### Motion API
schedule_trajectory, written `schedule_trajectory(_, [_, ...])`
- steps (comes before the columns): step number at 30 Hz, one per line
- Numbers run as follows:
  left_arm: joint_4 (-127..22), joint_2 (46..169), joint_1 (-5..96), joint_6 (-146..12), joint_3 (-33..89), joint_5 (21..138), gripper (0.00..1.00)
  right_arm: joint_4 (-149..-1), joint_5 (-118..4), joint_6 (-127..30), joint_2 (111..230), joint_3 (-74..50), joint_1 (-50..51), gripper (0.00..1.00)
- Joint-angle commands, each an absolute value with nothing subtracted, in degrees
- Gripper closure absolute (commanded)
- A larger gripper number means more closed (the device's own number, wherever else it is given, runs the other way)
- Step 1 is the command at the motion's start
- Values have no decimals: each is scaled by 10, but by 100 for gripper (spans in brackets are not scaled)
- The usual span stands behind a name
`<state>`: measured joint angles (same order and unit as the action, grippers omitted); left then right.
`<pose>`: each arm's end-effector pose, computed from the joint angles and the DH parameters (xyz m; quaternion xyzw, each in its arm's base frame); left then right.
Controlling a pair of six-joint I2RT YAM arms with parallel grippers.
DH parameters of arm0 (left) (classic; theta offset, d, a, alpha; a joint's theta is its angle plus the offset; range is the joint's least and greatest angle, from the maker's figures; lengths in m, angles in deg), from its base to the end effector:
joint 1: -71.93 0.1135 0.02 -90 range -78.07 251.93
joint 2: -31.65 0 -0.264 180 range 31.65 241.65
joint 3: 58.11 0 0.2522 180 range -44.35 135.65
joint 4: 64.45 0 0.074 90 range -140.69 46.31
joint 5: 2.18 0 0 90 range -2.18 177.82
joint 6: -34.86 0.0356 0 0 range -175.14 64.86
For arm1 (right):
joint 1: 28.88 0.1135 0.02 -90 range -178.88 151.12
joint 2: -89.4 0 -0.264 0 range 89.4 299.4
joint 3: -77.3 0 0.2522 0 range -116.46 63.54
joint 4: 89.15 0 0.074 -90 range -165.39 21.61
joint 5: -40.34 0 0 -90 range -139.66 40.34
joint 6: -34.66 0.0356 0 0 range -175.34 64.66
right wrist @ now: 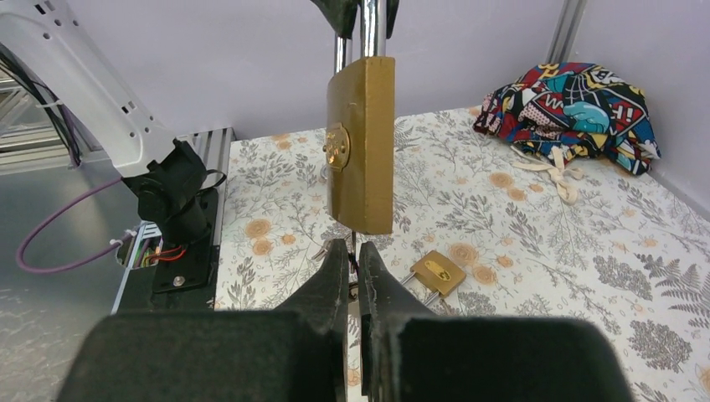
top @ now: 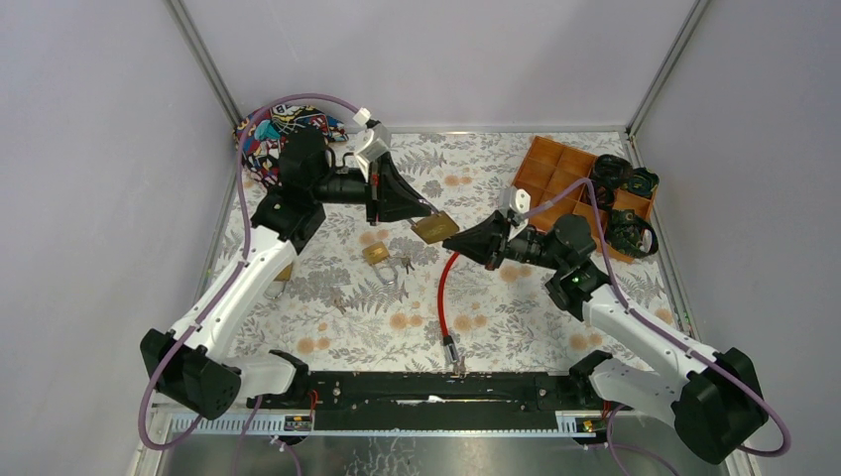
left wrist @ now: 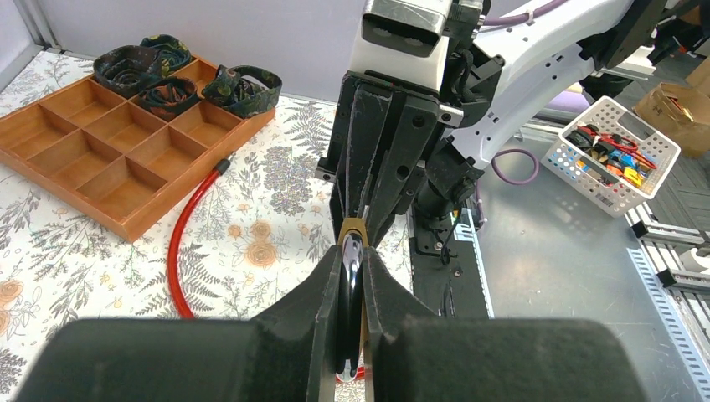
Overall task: Lock with the key
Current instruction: Lock the lock.
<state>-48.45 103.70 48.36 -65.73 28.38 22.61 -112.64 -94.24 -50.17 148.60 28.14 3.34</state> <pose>0.2362 -0.1383 0.4251 0.4416 0.5574 -0.5417 0.4482 0.1811 0.1437 0.3194 -0.4235 0.4876 0.4554 0.6128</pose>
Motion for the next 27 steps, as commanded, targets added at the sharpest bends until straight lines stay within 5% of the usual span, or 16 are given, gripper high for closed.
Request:
schedule_trajectory(1, [-582, 991, 522, -668, 345, 202, 100, -1021, -960, -528, 1508, 314, 15, 100])
schedule_trajectory(7, [-563, 1010, 551, -652, 389, 120, 100, -945, -993, -584, 1503, 307, 8, 100])
schedule_trajectory(13, [-589, 993, 553, -665, 370, 131, 100, -1023, -1021, -513, 1465, 347, -36, 100])
schedule_trajectory(22, [-667, 989, 566, -724, 355, 151, 100, -921, -1012, -567, 1445, 323, -46, 100])
schedule_trajectory(27, [-583, 977, 573, -725, 323, 275, 100, -928, -985, -522, 1462, 293, -45, 100])
